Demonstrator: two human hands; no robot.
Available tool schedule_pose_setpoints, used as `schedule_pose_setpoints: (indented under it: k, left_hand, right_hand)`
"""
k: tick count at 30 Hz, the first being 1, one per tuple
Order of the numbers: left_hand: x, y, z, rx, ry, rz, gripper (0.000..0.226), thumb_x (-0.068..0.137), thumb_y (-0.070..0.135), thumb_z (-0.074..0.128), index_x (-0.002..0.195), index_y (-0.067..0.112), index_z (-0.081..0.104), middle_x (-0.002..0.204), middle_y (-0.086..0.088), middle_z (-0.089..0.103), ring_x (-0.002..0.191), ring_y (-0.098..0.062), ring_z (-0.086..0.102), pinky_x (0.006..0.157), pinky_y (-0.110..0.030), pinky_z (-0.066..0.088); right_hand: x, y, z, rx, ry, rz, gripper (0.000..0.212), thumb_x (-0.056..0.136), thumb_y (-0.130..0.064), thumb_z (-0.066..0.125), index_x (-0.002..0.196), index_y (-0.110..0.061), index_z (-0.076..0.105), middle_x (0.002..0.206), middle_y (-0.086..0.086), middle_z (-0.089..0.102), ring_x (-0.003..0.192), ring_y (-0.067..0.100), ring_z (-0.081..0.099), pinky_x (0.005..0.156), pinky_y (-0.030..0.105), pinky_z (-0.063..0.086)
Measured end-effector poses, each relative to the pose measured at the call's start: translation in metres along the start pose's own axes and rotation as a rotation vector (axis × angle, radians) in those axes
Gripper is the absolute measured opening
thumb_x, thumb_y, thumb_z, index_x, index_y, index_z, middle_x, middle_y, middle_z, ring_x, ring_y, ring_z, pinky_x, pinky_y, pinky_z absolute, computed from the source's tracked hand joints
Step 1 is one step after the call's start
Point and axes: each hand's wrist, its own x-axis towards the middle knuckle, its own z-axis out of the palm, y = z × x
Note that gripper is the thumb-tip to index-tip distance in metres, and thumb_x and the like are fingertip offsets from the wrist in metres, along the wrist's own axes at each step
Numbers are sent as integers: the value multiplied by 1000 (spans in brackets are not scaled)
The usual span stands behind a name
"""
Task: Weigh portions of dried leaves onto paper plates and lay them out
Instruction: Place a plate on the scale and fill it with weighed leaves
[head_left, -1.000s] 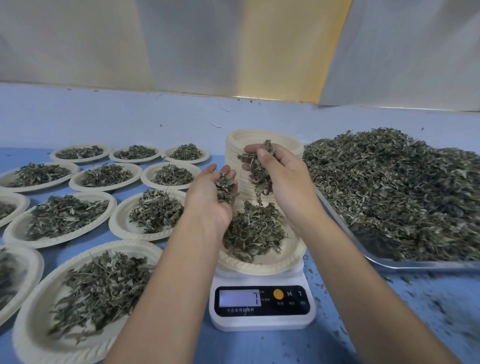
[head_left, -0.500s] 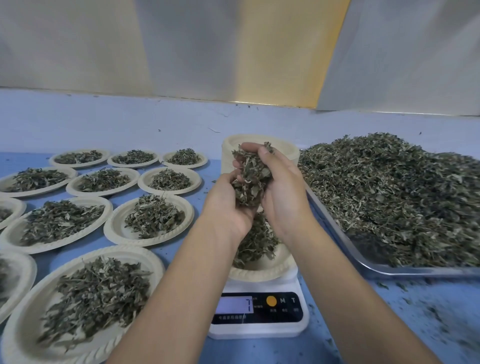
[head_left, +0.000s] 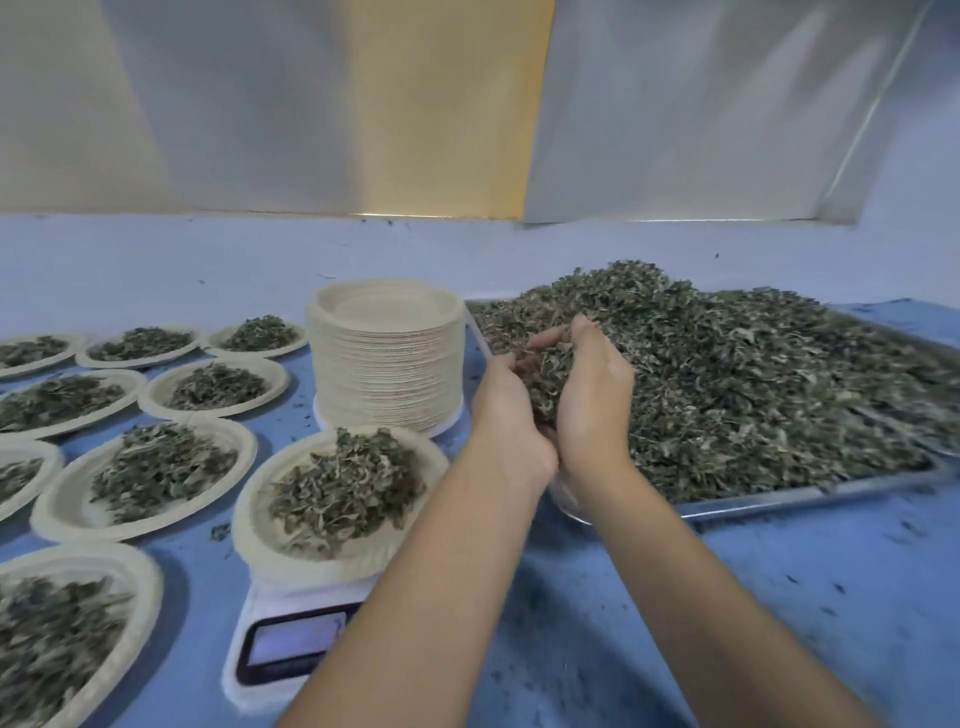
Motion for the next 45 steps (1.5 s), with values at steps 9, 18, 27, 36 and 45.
schedule_pose_setpoints:
  k: [9,18,27,36,45]
  left_hand:
    - [19,-42,12,286,26,3,48,97,49,40,121,10,56,121,-7,57,102,-16,55,79,-30,44]
    - [24,-39,8,313,-43,137,56,100,43,33,144,8,35,152,-6,33,143,-18,22,116,-34,8]
    - [16,-37,-1,363,-72,106,54,100,36,39,145,8,33,151,-4,33,137,-20,34,116,-41,22]
    - [7,-20,-16,414,-70,101,48,101,23,38,144,2,34,149,-14,35,137,-25,35,114,-38,27]
    - [-19,14,-42,434,-110,208,28,98,10,41,116,0,59,114,-13,64,106,-20,59,91,-28,46]
  right_hand:
    - [29,34,-62,-458,-36,135,31,91,-15,42,94,-22,71,83,0,64,76,20,53,69,31,40]
    - [32,36,-67,-506,-104,142,50,95,-14,42,142,-30,44,103,0,68,61,9,53,72,30,48]
    - [31,37,-69,-635,-144,111,35,96,-14,47,128,-18,61,115,6,69,80,16,66,69,24,48]
    - [27,35,-65,-646,-94,-14,36,88,-3,60,120,-17,64,114,-3,68,93,9,65,81,18,50]
    - [-2,23,-6,-342,-141,-51,31,90,0,47,111,-11,68,106,1,70,98,9,63,90,21,47]
